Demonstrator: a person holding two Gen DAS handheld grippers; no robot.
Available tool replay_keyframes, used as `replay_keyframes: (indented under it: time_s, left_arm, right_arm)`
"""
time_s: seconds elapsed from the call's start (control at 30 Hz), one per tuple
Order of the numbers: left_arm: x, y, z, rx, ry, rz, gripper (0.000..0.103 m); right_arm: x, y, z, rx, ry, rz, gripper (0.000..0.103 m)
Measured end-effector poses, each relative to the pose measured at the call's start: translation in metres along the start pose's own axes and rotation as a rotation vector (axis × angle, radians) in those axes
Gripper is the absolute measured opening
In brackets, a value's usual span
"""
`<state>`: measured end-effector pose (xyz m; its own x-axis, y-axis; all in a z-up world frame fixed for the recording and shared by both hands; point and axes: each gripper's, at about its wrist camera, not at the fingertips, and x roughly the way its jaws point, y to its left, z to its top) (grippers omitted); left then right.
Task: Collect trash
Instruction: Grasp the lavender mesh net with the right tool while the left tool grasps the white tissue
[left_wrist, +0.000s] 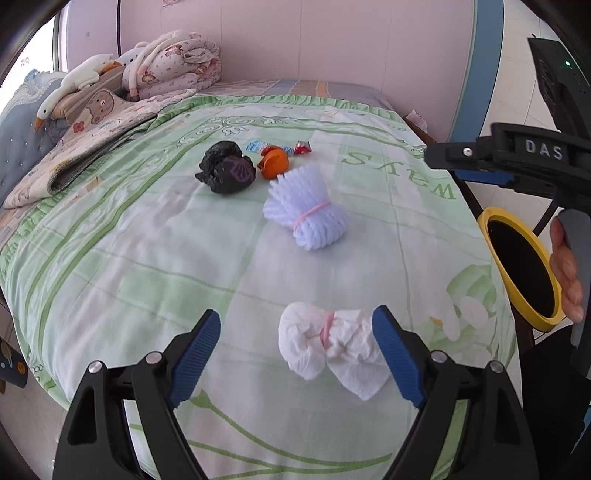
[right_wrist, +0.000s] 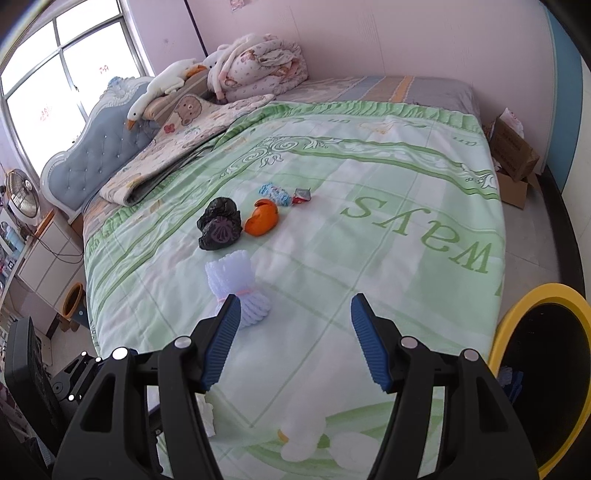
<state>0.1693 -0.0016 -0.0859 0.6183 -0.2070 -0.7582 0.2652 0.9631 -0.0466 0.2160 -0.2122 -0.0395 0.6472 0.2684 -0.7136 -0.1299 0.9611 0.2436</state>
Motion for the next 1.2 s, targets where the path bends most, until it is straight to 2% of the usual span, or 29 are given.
replay_keyframes:
  time_s: [0.37,0.6,0.9,1.07,1.2]
  left_arm:
    - [0.011,0.008,-0.011,-0.056,0.018,-0.054,0.081]
    - [0.026,0.008,-0.011,-0.077,0.043,-0.091,0.081]
    - [0.034,0.004,-0.011,-0.088,0.034,-0.110,0.080]
    - [0.037,0.002,-0.011,-0.075,0.026,-0.109,0.073]
    - [0.037,-0.005,-0.010,-0.044,0.018,-0.120,0.062]
  right_arm:
    - [0.049,0.023,-0.001,-0.061,0.071,0.056,0.059]
    - [0.084,0.032,0.002,-0.104,0.127,0.122,0.060]
    - [0.126,0.041,0.012,-0.154,0.189,0.130,0.060]
    - [0.145,0.045,0.018,-0.144,0.217,0.154,0.059]
    - [0.153,0.054,0.020,-0.171,0.234,0.172,0.051]
